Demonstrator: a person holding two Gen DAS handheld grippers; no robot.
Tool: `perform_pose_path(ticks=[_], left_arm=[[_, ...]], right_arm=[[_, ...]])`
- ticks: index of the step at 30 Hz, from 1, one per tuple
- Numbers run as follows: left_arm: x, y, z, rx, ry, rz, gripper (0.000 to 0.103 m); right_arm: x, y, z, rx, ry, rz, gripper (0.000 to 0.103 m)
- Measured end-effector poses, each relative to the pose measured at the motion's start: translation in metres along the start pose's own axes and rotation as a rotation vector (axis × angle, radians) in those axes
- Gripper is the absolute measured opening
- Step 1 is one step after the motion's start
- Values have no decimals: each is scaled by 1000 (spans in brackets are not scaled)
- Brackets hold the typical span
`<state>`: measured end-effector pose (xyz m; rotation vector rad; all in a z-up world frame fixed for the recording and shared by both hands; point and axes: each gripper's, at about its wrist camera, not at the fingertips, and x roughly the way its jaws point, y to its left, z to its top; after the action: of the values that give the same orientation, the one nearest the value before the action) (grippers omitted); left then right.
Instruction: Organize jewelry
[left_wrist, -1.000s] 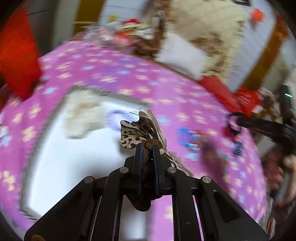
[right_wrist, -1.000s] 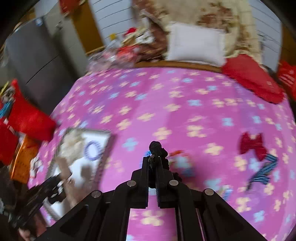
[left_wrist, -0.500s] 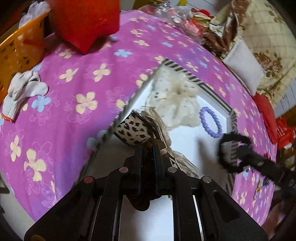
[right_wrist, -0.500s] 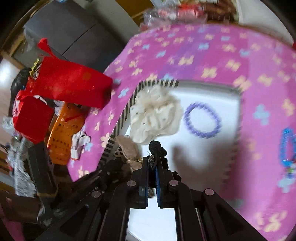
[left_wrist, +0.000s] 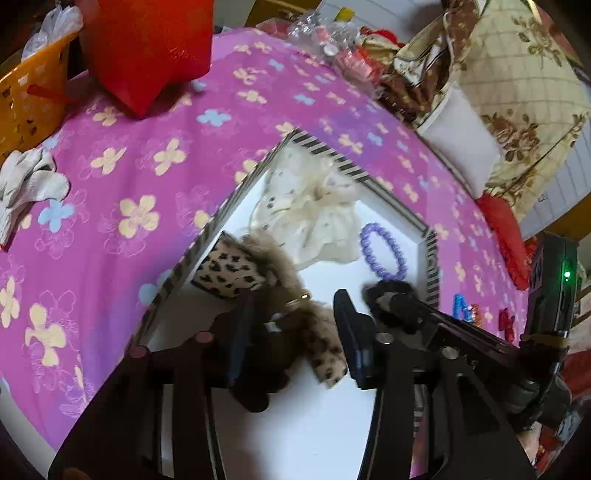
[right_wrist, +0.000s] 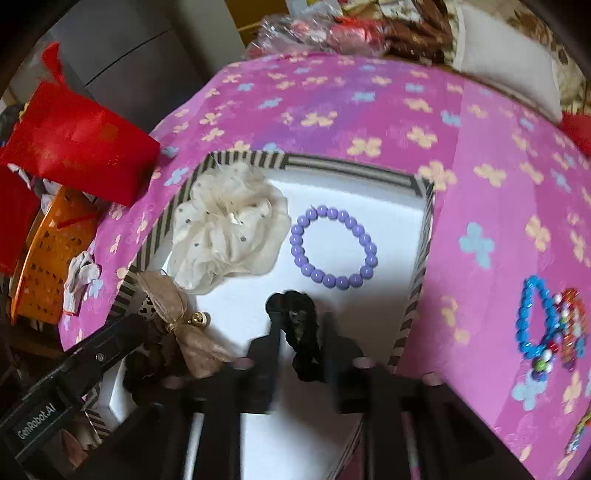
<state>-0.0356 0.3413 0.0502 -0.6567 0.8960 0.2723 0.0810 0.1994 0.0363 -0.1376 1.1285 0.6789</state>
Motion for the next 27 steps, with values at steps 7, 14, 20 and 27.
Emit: perform_pose_path(ticks=[7,14,20,27], left_arm=[[-11,-10,1,20,-52,-38,50],[-10,-18,-1,29,-57,-49,50],[-18,-45,-15,86,-87,-81,50],[-42,-112,-58,221,-179,-102,50]], right_arm=[[-37,-5,-9,-21,-85,-30,43],[-102,-54,-84,-4,-156,-169,43],[-166,-131,-181,154,-168,-354,43],[-256,-214,-282,417,-267,-443,43]])
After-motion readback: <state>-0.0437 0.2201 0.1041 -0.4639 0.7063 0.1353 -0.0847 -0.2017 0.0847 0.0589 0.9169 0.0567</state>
